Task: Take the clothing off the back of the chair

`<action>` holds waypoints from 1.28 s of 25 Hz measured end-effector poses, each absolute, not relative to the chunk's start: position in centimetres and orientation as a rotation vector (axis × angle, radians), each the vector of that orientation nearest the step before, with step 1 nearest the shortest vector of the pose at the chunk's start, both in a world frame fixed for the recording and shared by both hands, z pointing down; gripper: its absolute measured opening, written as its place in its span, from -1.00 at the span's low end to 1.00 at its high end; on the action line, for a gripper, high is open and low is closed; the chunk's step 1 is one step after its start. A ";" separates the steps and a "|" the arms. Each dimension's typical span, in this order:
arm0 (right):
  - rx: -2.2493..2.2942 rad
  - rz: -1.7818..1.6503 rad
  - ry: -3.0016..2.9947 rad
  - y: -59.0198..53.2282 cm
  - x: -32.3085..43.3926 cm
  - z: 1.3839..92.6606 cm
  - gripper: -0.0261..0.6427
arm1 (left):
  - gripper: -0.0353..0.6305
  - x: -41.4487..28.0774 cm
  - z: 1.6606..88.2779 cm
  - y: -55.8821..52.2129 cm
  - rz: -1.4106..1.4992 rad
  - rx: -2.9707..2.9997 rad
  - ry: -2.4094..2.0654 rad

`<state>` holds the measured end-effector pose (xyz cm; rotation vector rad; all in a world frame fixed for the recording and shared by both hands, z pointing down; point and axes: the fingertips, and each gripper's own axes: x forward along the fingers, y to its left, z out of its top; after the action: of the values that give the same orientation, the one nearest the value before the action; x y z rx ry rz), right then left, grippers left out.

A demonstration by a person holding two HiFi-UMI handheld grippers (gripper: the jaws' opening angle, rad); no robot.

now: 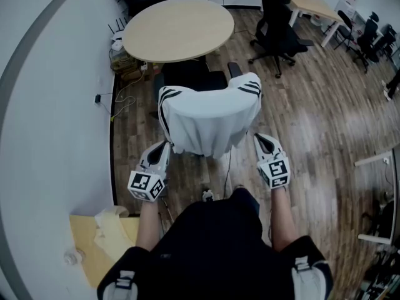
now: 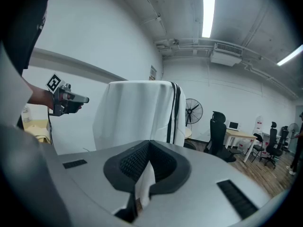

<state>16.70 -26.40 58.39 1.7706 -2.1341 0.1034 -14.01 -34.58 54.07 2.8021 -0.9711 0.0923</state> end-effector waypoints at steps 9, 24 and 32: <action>1.774 0.089 -2.132 -27.4 17.0 57.6 -0.94 | -0.89 -14.9 53.6 -35.1 0.071 2.788 -1.015; 1.819 -0.034 -2.181 -31.5 20.7 54.2 -0.94 | -0.89 -13.9 52.9 -38.1 0.025 2.759 -1.131; 1.793 -0.081 -2.286 -33.8 21.2 52.0 -0.85 | -0.88 -13.2 50.8 -40.4 -0.085 2.740 -1.239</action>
<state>21.25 -33.79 52.02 1.7935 -2.2858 -0.0808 -13.23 -40.36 50.82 2.7401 -1.2394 -0.0846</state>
